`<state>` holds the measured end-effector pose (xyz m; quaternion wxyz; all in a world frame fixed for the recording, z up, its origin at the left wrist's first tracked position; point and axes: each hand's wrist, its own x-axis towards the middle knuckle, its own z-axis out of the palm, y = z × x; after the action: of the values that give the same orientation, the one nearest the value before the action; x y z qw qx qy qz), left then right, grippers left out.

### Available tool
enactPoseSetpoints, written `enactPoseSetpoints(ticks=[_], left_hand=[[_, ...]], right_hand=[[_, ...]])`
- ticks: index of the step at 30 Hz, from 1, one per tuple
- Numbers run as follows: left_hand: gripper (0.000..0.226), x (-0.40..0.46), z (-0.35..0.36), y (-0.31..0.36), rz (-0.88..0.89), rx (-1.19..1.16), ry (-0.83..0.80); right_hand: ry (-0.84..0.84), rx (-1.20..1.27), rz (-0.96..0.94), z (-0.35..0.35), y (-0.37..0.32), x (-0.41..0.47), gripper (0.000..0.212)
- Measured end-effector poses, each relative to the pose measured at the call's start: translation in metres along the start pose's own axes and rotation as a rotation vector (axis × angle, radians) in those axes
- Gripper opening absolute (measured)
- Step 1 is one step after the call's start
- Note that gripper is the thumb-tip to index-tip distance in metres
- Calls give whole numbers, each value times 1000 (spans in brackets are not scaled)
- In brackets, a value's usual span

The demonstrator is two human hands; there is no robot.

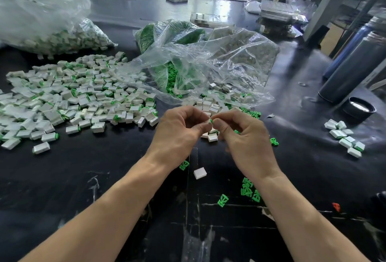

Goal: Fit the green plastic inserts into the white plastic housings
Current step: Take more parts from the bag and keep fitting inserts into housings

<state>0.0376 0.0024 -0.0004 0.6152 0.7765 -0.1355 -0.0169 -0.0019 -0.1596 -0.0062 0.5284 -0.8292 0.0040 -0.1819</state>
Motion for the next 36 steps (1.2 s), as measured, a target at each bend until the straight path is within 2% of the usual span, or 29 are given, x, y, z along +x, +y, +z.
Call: enactPoseSetpoints(ticks=[10, 14, 20, 27, 32, 36], left_hand=[[16, -4, 0, 2, 71, 305, 14], [16, -5, -3, 5, 121, 392, -10], [16, -3, -4, 4, 66, 343, -16], [16, 0, -4, 2, 91, 361, -2], [18, 3, -7, -3, -3, 118, -4], [14, 3, -7, -1, -46, 19, -33]], right_hand=[[-94, -295, -206, -9, -1, 4, 5], [-128, -337, -215, -10, -4, 1, 5], [-101, -337, -169, -7, -5, 2, 9], [-65, -339, -149, -4, -1, 3, 8], [-117, -72, 20, -4, 7, 6, 13], [-104, -37, 15, -1, 10, 5, 13]])
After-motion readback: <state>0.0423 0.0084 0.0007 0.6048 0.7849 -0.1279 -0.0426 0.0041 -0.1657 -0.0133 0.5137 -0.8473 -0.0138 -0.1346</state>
